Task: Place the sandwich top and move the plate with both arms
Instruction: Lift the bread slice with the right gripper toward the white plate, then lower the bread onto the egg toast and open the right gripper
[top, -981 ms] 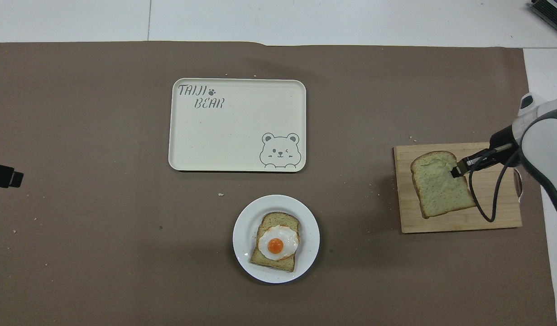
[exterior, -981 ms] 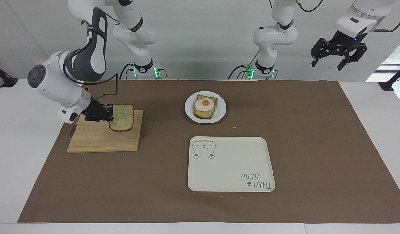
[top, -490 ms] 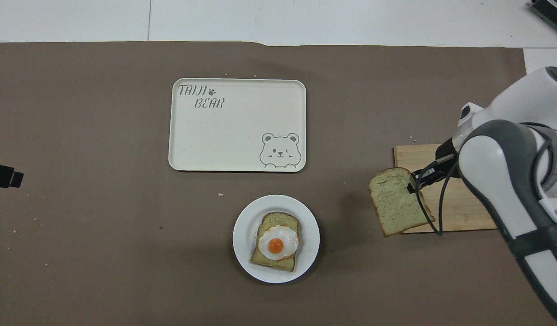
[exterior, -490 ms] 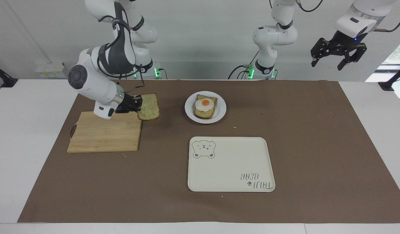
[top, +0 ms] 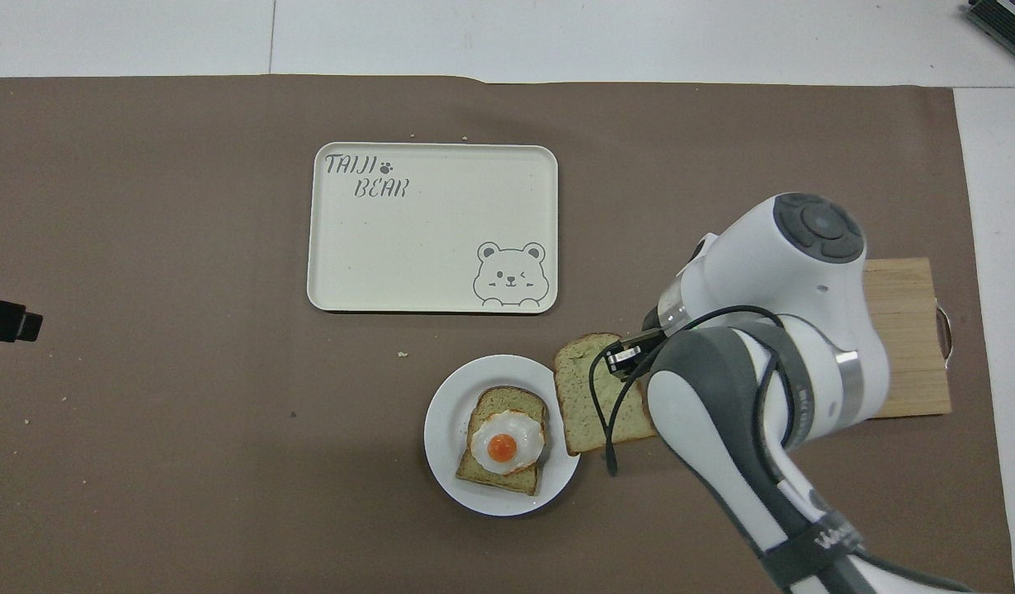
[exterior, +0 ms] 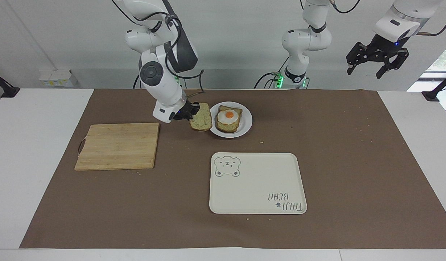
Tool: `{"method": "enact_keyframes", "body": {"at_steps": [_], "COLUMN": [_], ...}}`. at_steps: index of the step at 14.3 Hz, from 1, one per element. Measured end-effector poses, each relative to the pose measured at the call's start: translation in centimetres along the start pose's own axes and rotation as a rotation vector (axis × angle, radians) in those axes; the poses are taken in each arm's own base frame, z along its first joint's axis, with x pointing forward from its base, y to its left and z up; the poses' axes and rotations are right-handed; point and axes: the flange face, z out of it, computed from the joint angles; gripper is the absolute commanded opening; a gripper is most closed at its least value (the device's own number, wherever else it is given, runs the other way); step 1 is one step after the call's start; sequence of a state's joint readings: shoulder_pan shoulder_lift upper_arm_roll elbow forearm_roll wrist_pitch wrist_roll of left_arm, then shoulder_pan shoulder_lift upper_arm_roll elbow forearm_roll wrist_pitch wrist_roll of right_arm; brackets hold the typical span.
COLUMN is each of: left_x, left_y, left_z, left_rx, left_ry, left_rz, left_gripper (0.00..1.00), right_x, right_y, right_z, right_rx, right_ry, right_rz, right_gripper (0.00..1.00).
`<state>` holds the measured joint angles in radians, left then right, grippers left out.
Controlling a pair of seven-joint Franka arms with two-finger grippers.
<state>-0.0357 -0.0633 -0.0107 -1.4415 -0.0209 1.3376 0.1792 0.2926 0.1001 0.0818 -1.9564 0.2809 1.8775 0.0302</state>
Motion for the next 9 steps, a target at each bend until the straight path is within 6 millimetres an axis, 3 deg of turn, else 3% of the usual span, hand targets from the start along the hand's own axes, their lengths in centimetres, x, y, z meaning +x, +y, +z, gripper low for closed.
{"method": "enact_keyframes", "body": {"at_steps": [3,7,9], "left_x": [0.0,0.0,0.0], "left_y": [0.0,0.0,0.0], "left_z": [0.0,0.0,0.0], "left_rx": [0.0,0.0,0.0], "left_ry": [0.0,0.0,0.0], "left_rz": [0.0,0.0,0.0], "left_gripper": [1.0,1.0,1.0], "right_x": [-0.6,-2.1,-2.8], "right_y": [-4.6,-8.5,-9.6], "right_z": [1.9,5.5,7.3], "right_rx": [-0.008,-0.027,-0.036], "right_ry": [0.019,0.02,0.021], "right_rz": [-0.003,0.028,0.036], "right_gripper": [0.0,0.0,0.0]}}
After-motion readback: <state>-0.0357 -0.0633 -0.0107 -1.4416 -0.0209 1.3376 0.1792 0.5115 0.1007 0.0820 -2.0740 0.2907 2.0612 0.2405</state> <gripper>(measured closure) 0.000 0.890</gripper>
